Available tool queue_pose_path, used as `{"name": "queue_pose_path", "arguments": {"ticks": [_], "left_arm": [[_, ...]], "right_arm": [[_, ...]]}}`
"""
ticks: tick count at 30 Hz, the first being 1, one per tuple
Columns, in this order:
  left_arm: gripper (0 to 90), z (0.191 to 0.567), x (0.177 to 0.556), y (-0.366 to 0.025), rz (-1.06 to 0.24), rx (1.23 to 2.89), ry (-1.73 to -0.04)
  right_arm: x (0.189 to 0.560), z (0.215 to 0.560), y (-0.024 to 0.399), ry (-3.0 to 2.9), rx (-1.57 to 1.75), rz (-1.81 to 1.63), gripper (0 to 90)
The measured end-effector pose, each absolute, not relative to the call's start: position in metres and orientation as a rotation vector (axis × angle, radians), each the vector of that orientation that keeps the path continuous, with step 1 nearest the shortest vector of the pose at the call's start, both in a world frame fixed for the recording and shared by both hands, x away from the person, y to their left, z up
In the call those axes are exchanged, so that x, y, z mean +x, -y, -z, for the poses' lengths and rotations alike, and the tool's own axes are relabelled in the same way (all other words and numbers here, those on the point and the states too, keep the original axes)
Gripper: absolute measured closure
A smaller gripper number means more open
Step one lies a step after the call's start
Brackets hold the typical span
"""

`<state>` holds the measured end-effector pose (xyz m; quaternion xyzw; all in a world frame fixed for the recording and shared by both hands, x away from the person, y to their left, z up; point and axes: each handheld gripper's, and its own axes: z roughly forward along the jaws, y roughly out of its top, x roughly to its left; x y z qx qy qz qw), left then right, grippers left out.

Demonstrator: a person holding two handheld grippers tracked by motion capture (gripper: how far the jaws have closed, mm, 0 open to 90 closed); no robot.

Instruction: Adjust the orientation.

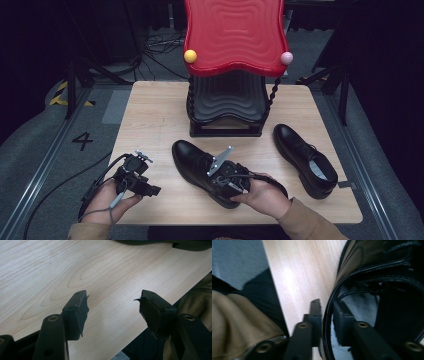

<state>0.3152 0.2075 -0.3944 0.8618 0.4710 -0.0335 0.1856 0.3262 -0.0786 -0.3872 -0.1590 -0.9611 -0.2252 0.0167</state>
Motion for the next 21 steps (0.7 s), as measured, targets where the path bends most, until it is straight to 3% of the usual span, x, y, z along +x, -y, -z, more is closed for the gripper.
{"name": "queue_pose_path", "arguments": {"ticks": [6,10,18,21], "left_arm": [[40.0,0.396,0.316,-0.207,0.102,2.43,-1.329],[39.8,0.397,0.314,-0.209,0.105,2.429,-1.335],[39.6,0.399,0.311,-0.213,0.101,2.427,-1.351],[39.5,0.4,0.31,-0.213,0.107,2.426,-1.359]], "right_arm": [[0.341,0.369,0.102,2.955,-0.58,0.855,68.0],[0.366,0.364,0.127,2.882,-0.876,0.997,58.6],[0.387,0.396,0.119,2.862,-0.913,0.848,59.2],[0.39,0.407,0.112,2.876,-0.889,0.803,66.8]]}}
